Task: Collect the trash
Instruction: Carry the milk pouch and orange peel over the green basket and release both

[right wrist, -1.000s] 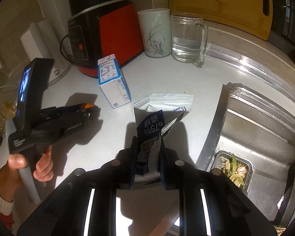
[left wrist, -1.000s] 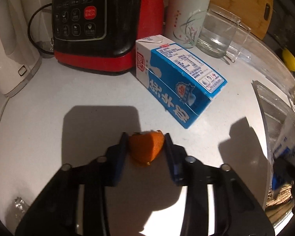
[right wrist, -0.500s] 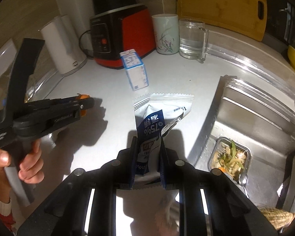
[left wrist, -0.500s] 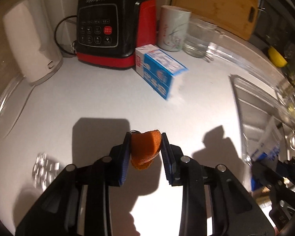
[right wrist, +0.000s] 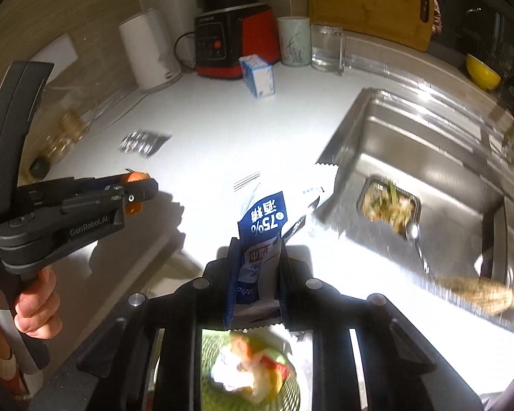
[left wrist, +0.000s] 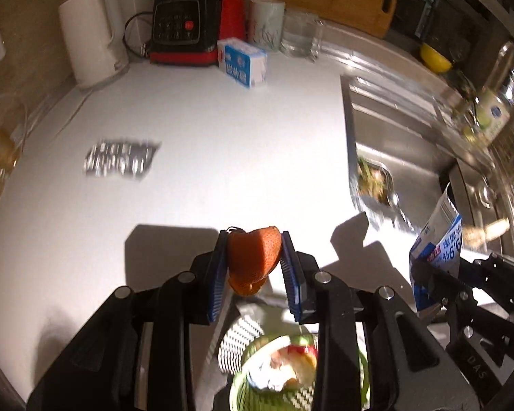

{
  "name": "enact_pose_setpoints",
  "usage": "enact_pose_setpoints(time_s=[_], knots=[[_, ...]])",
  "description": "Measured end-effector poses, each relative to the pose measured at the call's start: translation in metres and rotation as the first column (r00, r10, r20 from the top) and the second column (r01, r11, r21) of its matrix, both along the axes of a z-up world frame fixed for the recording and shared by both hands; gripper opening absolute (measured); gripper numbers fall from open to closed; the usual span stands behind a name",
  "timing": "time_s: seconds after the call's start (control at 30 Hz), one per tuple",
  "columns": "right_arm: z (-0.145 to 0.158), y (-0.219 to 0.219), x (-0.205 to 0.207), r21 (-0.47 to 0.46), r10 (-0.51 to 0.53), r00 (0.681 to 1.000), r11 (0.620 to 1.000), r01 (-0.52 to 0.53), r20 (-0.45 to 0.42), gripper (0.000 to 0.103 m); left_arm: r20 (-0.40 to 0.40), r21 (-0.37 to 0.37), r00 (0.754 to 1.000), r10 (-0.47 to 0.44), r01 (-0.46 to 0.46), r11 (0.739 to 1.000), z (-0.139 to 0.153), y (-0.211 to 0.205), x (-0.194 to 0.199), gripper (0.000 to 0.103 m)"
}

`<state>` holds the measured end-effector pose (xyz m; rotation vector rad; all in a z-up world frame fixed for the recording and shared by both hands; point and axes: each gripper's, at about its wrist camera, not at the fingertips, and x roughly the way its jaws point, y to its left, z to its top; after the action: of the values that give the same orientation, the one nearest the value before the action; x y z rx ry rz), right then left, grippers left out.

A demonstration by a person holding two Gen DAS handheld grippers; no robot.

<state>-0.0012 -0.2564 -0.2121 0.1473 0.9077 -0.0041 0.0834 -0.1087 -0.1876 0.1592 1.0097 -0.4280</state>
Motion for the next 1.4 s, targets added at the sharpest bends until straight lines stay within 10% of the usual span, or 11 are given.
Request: enact_pose_setpoints(time_s=[0.5, 1.0, 1.23, 1.4], knots=[[-0.044, 0.037, -0.126, 0.042, 0.103, 0.989, 0.994, -0.099, -0.104, 0.022, -0.049, 0.056, 0.999, -0.015, 0.018, 0.998, -0.028, 0.020, -0.136, 0.029], [-0.107, 0.051, -0.139, 0.032, 0.180, 0.973, 0.984, -0.178, -0.146, 0.024, -0.062, 0.096, 0.998, 0.010, -0.004, 0.995, -0.044, 0.030, -0.169, 0.029], [-0.154, 0.062, -0.133, 0.025, 0.215, 0.953, 0.976, -0.215, -0.211, 0.067, -0.119, 0.125, 0.993, 0.026, -0.011, 0.992, -0.069, 0.035, -0.170, 0.029], [-0.144, 0.057, -0.138, -0.003, 0.201, 0.961, 0.979, -0.206, -0.191, 0.079, -0.146, 0.150, 0.989, 0.010, 0.012, 0.989, -0.084, 0.029, -0.169, 0.029]])
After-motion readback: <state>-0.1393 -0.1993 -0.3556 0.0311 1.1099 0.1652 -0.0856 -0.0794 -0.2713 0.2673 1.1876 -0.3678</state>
